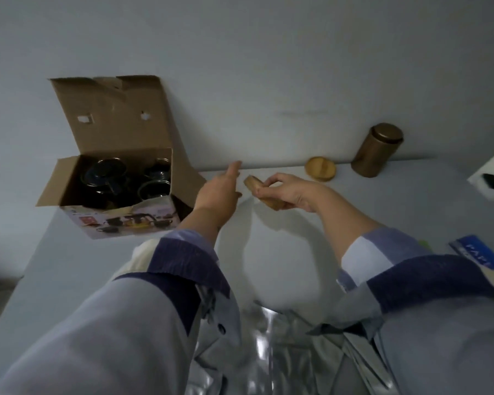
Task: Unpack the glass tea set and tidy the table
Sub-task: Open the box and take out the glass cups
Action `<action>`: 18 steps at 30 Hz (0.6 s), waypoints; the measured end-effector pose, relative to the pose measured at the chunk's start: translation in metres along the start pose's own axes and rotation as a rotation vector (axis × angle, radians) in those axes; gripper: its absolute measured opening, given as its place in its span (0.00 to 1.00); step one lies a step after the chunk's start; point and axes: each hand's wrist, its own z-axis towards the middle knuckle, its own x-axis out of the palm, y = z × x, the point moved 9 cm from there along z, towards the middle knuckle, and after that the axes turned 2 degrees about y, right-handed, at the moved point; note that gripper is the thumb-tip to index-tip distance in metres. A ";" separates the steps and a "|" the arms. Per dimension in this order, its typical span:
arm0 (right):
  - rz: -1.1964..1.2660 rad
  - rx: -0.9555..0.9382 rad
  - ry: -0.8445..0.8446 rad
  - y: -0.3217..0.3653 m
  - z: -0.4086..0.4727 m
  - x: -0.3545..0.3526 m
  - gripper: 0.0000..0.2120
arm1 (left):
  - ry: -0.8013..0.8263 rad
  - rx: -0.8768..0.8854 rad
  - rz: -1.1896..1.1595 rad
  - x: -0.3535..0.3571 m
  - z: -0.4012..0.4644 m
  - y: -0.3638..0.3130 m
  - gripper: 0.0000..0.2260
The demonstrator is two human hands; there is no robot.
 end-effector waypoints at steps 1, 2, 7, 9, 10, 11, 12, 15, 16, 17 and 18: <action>-0.059 0.000 -0.056 -0.009 0.004 -0.010 0.25 | 0.089 -0.058 0.036 0.019 0.004 0.003 0.28; -0.103 -0.003 -0.103 -0.017 0.007 -0.019 0.26 | 0.185 -0.100 0.092 0.038 0.005 0.008 0.29; -0.278 -0.003 -0.265 -0.044 0.044 -0.053 0.21 | 0.473 -0.201 0.285 0.099 0.008 0.043 0.39; -0.353 0.001 -0.278 -0.049 0.064 -0.060 0.22 | 0.523 -0.239 0.292 0.112 0.010 0.053 0.45; -0.387 0.002 -0.278 -0.051 0.075 -0.062 0.23 | 0.552 -0.252 0.293 0.119 0.009 0.057 0.48; -0.418 0.007 -0.276 -0.053 0.087 -0.063 0.24 | 0.580 -0.263 0.290 0.125 0.006 0.058 0.50; -0.443 0.011 -0.279 -0.055 0.097 -0.062 0.25 | 0.599 -0.273 0.283 0.130 0.004 0.060 0.51; -0.491 0.005 -0.322 -0.056 0.126 -0.057 0.28 | 0.596 -0.280 0.284 0.136 0.004 0.064 0.52; -0.502 0.002 -0.343 -0.055 0.133 -0.055 0.30 | 0.593 -0.277 0.293 0.137 0.004 0.065 0.52; -0.516 -0.004 -0.363 -0.054 0.140 -0.054 0.31 | 0.591 -0.276 0.300 0.137 0.005 0.065 0.52; -0.527 -0.006 -0.384 -0.052 0.145 -0.054 0.31 | 0.589 -0.278 0.305 0.137 0.006 0.065 0.51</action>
